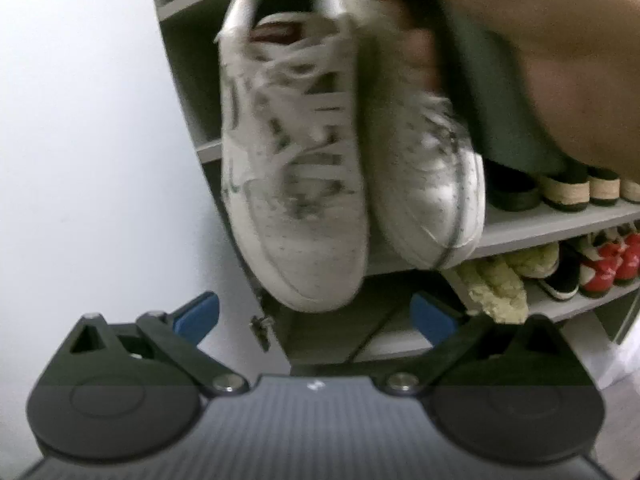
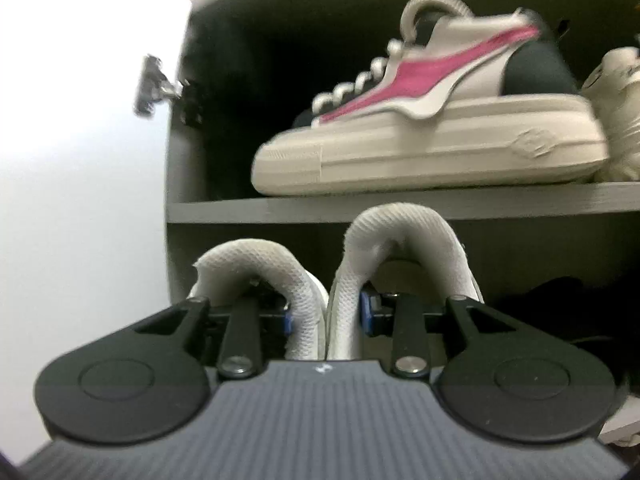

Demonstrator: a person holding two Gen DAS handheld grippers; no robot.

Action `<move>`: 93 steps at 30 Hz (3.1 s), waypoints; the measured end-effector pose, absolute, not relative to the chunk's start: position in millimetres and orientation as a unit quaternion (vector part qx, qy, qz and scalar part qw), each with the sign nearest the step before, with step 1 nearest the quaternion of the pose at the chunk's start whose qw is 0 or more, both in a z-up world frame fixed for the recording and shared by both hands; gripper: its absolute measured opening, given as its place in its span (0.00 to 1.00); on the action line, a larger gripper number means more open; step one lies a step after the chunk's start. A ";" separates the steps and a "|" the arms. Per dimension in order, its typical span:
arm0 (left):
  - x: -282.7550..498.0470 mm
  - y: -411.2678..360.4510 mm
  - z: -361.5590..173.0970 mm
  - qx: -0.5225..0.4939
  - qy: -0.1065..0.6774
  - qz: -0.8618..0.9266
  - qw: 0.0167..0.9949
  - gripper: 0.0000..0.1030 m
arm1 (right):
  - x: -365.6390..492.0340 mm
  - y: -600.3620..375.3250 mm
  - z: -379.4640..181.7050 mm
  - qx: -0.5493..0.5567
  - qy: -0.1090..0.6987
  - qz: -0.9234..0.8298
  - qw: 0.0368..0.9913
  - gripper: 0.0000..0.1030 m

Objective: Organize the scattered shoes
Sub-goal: 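Push the white sneakers onto the shelf under the pink-striped sneaker and release, then withdraw the open right gripper from the shelved white sneakers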

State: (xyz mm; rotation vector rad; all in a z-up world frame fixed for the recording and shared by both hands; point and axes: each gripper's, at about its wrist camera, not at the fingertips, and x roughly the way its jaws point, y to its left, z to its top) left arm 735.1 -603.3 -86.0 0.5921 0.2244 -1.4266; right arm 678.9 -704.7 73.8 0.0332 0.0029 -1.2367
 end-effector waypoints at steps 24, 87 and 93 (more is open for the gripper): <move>772.8 -657.1 -68.9 0.192 0.221 -0.590 0.752 0.99 | 699.6 -800.2 103.3 0.163 0.145 -0.612 0.760 0.42; 757.3 -738.2 -19.8 0.211 0.154 -0.681 0.685 0.98 | 600.5 -704.5 23.1 0.312 -0.001 -0.503 0.806 0.59; 749.9 -738.9 -30.8 0.215 0.185 -0.709 0.646 0.98 | 595.9 -704.9 15.1 0.324 -0.031 -0.516 0.792 0.58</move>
